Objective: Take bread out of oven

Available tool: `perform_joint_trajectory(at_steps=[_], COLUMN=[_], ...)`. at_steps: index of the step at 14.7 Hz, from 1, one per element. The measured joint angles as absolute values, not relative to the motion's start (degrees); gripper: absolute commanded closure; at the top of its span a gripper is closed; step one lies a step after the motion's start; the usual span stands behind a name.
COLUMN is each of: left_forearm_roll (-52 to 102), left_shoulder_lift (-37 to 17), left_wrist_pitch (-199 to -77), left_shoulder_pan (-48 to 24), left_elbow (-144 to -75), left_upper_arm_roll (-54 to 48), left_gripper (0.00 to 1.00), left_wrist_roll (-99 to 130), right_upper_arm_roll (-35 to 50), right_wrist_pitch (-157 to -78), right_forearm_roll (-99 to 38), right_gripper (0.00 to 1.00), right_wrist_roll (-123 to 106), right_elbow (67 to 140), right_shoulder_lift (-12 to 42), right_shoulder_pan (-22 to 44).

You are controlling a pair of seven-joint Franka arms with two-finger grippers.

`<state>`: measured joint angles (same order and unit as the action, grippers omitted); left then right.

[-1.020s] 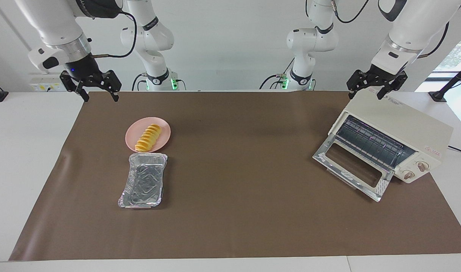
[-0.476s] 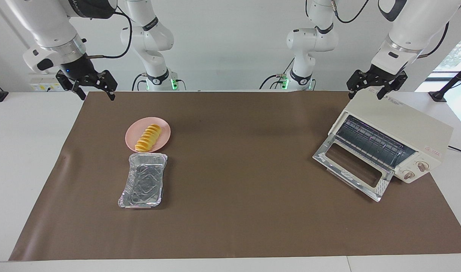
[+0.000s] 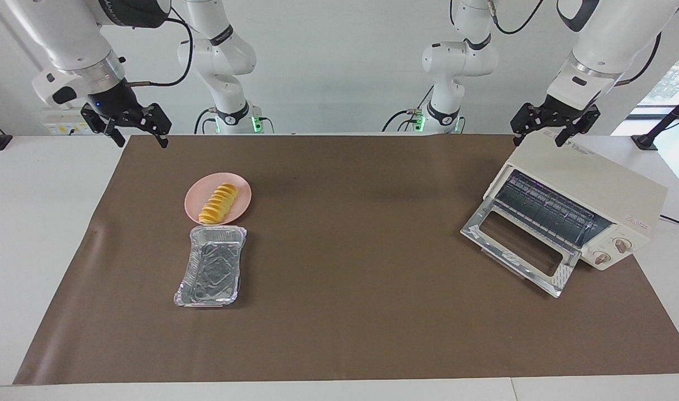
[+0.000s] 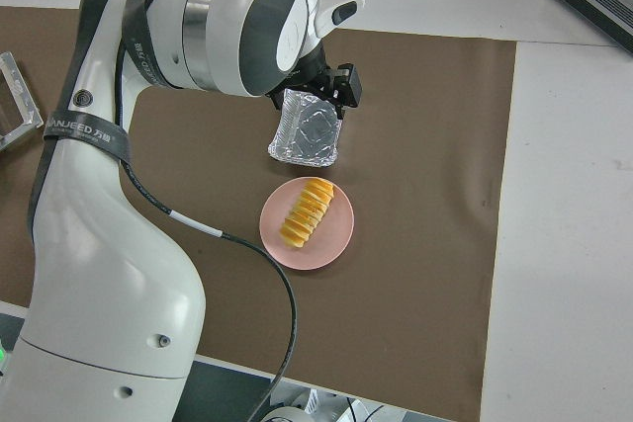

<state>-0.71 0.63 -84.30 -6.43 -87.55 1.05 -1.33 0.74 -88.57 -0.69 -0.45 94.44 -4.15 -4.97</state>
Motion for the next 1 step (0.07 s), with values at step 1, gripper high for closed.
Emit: perform_joint_trajectory(at_steps=[1], left_forearm_roll=[-0.71], left_shoulder_lift=[0.63], left_wrist_pitch=[-84.3], left_shoulder_pan=[-6.43], left_elbow=[-87.55], left_upper_arm_roll=[1.05], left_gripper=[0.0], left_wrist_roll=[-1.33], right_upper_arm_roll=[0.74], right_wrist_pitch=[-88.57], right_forearm_roll=[-0.69], right_gripper=[0.0], right_wrist_roll=[-0.45], right_elbow=[94.44], right_shoulder_lift=[-4.15], right_shoulder_pan=[-4.97])
